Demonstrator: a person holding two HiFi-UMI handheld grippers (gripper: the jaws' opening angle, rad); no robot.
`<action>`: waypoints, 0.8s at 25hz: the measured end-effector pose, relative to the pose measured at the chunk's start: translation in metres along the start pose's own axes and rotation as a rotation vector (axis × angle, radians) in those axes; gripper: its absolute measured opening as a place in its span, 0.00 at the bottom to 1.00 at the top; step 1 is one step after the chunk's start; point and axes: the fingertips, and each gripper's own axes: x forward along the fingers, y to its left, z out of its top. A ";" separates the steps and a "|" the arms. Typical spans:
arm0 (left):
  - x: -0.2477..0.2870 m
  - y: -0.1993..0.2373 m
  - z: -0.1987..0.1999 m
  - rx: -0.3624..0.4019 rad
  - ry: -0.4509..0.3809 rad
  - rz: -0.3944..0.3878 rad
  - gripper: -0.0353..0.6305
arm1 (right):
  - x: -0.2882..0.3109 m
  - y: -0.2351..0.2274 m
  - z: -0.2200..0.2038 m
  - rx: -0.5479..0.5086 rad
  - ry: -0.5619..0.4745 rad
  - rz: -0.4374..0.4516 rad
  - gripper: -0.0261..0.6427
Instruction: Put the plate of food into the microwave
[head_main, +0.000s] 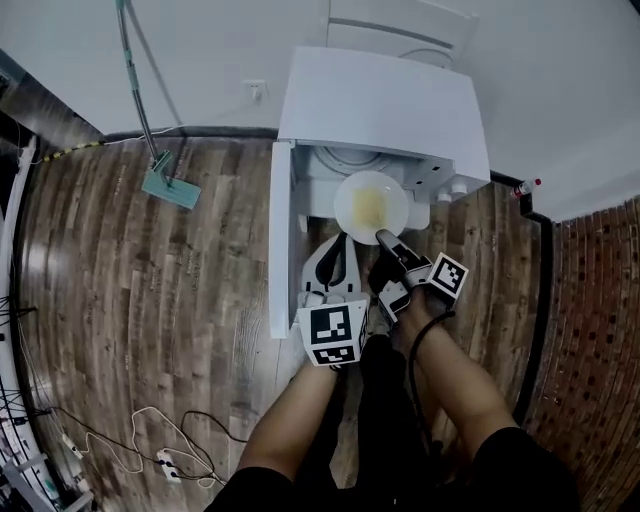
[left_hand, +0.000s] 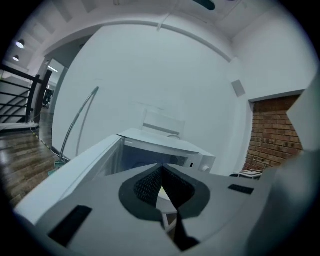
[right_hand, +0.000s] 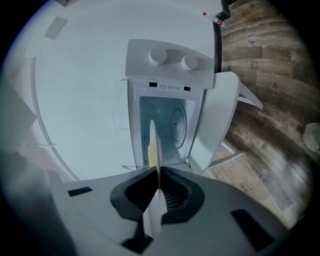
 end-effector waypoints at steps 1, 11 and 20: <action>0.005 0.003 -0.008 0.006 -0.003 0.002 0.05 | 0.007 -0.007 0.007 0.001 -0.012 0.007 0.08; 0.053 0.029 -0.053 0.010 -0.029 0.025 0.05 | 0.097 -0.064 0.073 -0.062 -0.052 -0.028 0.08; 0.061 0.029 -0.071 0.023 0.004 0.008 0.05 | 0.159 -0.051 0.096 -0.031 -0.086 -0.036 0.09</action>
